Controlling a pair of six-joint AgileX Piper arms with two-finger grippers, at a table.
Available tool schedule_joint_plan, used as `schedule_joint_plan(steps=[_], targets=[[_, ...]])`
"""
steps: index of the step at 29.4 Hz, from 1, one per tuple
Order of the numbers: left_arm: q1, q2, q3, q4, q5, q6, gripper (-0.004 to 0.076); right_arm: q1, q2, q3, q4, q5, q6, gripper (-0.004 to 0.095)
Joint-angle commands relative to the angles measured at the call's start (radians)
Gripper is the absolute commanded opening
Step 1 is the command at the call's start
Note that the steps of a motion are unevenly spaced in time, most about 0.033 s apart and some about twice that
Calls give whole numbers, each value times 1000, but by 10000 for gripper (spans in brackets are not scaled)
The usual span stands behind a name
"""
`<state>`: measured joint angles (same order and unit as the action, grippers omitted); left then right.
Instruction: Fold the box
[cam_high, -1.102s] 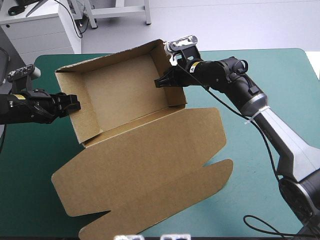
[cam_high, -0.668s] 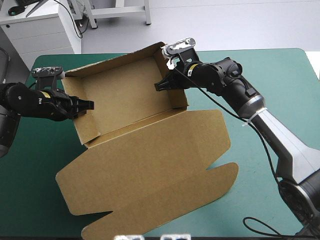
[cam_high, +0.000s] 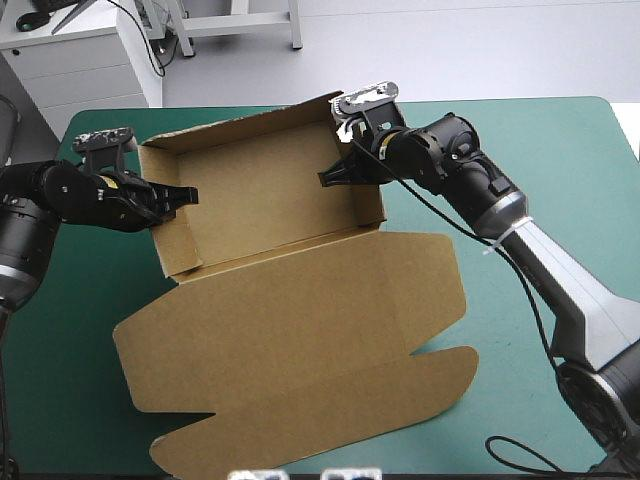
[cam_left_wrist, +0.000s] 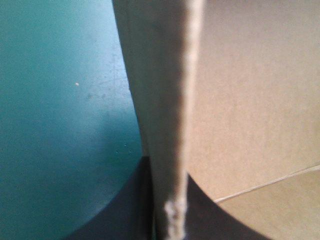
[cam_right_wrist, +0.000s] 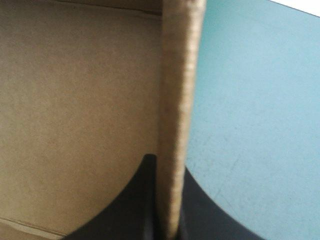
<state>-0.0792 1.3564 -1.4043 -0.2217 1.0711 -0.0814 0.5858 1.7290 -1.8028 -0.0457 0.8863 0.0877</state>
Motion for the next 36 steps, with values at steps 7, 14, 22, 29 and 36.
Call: schedule_joint_plan(steps=[7,14,22,29,36], targets=[[-111,38,-40,40,-85,51,-8,-33,-49,-27,-145,271,49,-19],[-225,112,-40,119,-99,10,-8,-49,-49,12,-124,359,59,-19],[-251,226,-40,113,-85,-6,-8,-49,-49,253,24,199,105,-19],[-251,314,-40,116,-97,-15,-8,-47,-49,403,71,46,139,-19],[-251,382,-40,116,-93,-6,-8,-47,-48,414,-13,14,139,-19]])
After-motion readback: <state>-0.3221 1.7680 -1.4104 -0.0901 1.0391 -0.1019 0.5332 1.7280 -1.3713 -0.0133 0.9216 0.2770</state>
